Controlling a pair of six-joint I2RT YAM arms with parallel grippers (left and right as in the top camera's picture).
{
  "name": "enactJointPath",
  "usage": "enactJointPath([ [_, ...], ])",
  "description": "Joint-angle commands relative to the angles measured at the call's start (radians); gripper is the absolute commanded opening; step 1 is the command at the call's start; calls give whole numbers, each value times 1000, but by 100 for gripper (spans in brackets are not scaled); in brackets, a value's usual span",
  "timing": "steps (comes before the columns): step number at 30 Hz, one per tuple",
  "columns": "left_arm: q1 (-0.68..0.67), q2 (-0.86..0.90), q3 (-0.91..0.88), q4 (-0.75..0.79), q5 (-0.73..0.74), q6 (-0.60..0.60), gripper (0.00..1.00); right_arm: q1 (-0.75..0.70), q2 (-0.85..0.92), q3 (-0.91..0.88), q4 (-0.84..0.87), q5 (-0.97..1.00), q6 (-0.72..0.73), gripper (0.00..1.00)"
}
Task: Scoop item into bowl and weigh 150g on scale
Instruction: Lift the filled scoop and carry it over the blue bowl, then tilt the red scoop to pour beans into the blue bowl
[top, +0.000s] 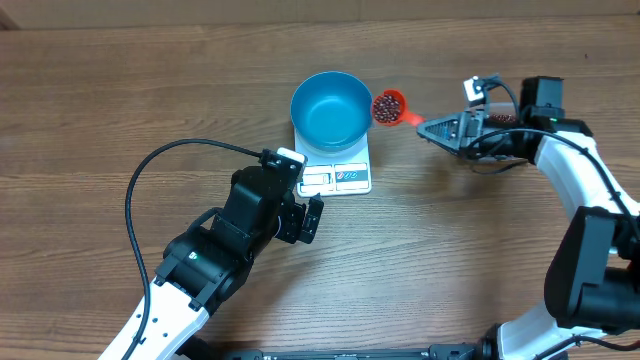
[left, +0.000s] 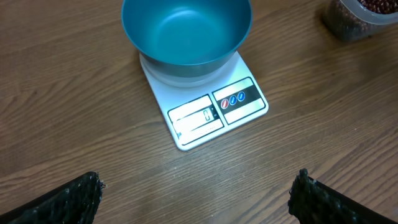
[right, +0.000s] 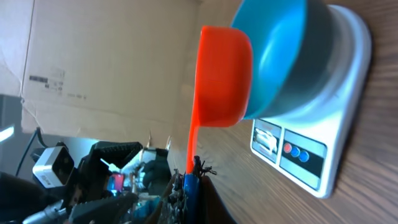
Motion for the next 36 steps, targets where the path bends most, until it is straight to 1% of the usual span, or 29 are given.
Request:
enactJointPath([
  [1,-3,-13,-10,4,-13,22,100,44,-1,-3,61,-20,95,4],
  [7,-3,-13,-10,5,-13,22,100,120,-1,-3,208,57,222,4],
  [11,-3,-13,-10,5,-14,22,100,158,-1,-3,271,109,228,4],
  [16,-3,-13,-10,8,-14,22,100,194,-1,-3,286,256,214,4],
  [27,-3,-13,-10,16,-14,23,100,272,-1,-3,285,488,-41,4],
  [36,-3,-13,-10,16,-19,23,100,311,-1,-3,286,504,-314,4],
])
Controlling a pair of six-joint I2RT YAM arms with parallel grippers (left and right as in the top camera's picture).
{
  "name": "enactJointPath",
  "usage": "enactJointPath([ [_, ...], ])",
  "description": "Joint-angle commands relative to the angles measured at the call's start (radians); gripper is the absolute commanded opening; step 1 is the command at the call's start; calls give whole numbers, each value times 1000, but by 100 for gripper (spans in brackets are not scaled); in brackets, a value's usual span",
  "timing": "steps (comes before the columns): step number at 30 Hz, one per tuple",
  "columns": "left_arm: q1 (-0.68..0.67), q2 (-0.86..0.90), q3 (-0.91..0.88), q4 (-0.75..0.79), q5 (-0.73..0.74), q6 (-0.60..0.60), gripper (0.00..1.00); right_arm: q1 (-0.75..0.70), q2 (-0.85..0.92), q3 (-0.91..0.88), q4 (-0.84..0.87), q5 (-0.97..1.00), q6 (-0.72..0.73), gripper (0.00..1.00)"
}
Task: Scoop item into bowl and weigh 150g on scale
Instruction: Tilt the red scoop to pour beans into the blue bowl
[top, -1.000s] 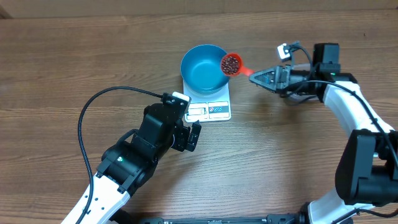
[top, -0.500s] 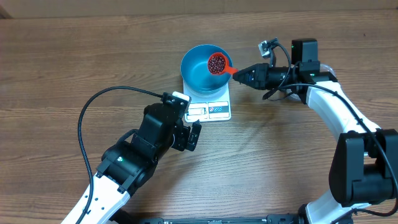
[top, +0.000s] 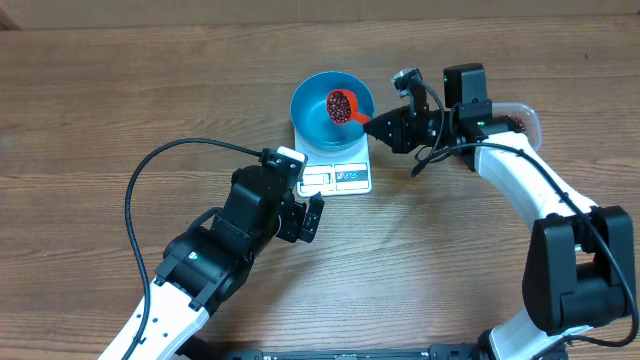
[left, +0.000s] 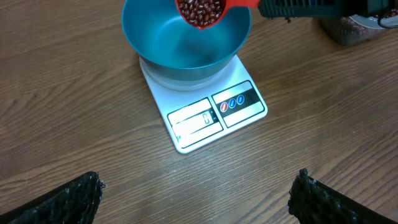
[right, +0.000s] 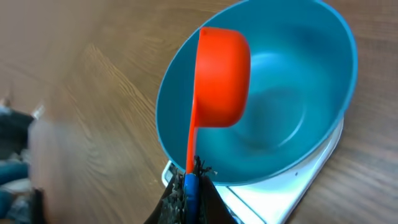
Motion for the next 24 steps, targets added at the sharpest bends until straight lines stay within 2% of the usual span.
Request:
enactJointPath([
  [1,-3,-13,-10,5,-21,23,99,16,-1,-1,9,11,-175,4],
  [8,-3,-14,-10,16,-21,23,100,23,-1,-1,14,60,-421,4],
  [17,-3,-14,-10,18,-21,23,100,23,-1,-1,76,122,-492,4],
  [21,-3,-14,-10,19,-21,23,99,23,-1,-1,80,122,-628,4],
  [24,-3,-14,-10,19,-22,24,100,23,-1,-1,90,123,-663,4],
])
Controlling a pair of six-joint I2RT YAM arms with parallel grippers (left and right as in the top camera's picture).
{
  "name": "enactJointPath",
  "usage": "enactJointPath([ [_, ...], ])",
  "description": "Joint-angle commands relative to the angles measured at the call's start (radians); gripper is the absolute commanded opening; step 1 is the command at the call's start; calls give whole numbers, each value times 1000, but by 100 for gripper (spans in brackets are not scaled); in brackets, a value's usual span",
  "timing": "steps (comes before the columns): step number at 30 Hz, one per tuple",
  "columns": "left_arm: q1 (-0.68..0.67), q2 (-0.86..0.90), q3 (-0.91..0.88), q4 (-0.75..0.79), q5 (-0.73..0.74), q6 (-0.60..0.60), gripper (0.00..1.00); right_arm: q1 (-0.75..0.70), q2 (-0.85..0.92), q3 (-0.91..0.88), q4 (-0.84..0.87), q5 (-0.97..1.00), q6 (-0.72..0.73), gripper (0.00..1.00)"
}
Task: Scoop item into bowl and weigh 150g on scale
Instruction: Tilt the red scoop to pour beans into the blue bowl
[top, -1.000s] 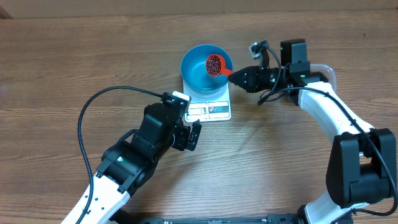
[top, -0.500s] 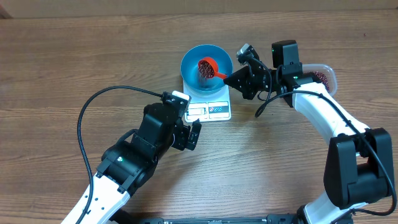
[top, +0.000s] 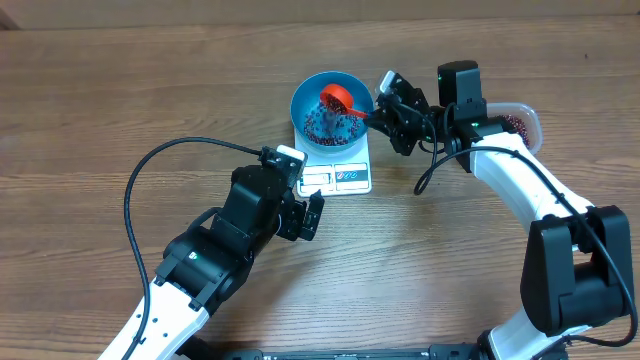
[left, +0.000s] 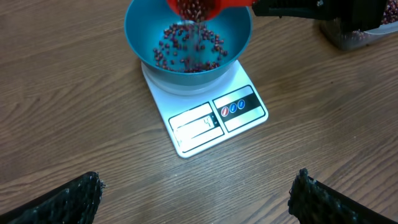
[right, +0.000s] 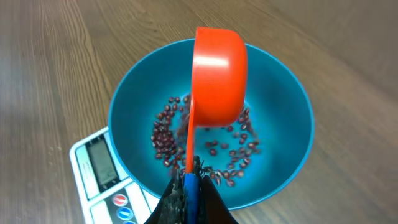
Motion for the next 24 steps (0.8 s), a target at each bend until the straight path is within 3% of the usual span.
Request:
enactJointPath([
  [1,-3,-14,-10,5,-14,24,100,3,-1,-1,23,3,-85,4],
  [8,-3,-14,-10,4,-14,23,100,3,-1,-1,56,2,-155,4],
  [24,-3,-14,-10,4,-15,35,99,3,-1,-1,15,2,-150,4],
])
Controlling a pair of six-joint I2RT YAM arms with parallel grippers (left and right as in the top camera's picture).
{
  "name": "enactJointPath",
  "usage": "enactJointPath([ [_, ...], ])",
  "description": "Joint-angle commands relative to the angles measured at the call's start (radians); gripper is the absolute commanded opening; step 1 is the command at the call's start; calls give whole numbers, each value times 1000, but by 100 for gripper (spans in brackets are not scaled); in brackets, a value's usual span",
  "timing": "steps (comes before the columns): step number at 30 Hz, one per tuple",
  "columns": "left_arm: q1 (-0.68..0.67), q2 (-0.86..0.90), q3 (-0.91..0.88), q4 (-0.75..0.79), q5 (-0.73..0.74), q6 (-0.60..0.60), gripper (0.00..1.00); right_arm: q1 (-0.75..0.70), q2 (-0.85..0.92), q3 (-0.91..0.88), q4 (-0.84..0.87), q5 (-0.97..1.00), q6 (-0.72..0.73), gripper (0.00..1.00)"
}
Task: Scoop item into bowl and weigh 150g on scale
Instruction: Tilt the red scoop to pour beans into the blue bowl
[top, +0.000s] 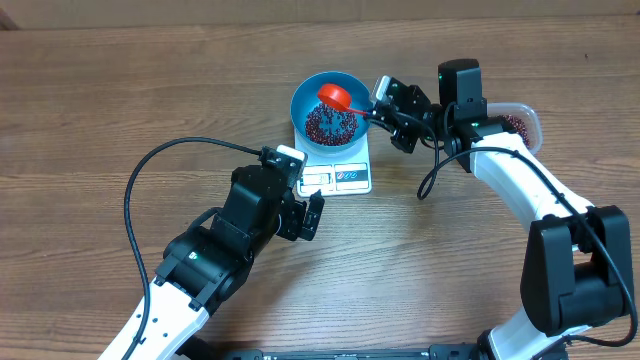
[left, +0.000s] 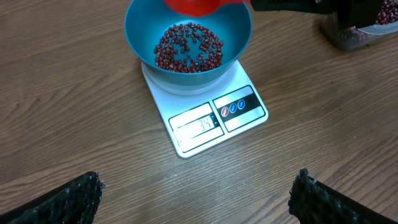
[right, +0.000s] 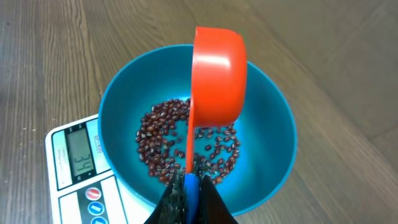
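A blue bowl (top: 331, 108) sits on the white scale (top: 337, 176), with a layer of red beans (left: 188, 46) in its bottom. The scale display (left: 198, 125) reads about 34. My right gripper (top: 385, 111) is shut on the blue-ended handle of an orange scoop (right: 214, 74), which is turned over above the bowl, underside up. In the right wrist view the beans (right: 174, 137) lie under the scoop. My left gripper (left: 193, 196) stands open over bare wood, in front of the scale, its fingers (left: 56, 196) far apart.
A clear container of red beans (top: 516, 119) stands at the right of the bowl, behind my right arm; it shows again as a container (left: 357, 28) at the top right of the left wrist view. A black cable (top: 150, 185) loops left of my left arm.
The scoop has emptied and is turned further over. Beans that were falling now lie settled in the bowl. The scale reading went from about 4 to about 34.
My right gripper held the scoop full of beans just right of the empty bowl. Then the full scoop was over the bowl. Then it was tipped with beans falling in. Now the scoop is upside down and the beans rest in the bowl. The left arm stayed still.
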Motion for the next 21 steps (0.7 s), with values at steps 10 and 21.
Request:
enactJointPath([
  [10,-3,-14,-10,0,-15,45,100,4,-3,-1,-27,-92,66,4],
  [21,-3,-16,-10,0,-18,45,99,-19,-41,12,-44,-16,295,4],
])
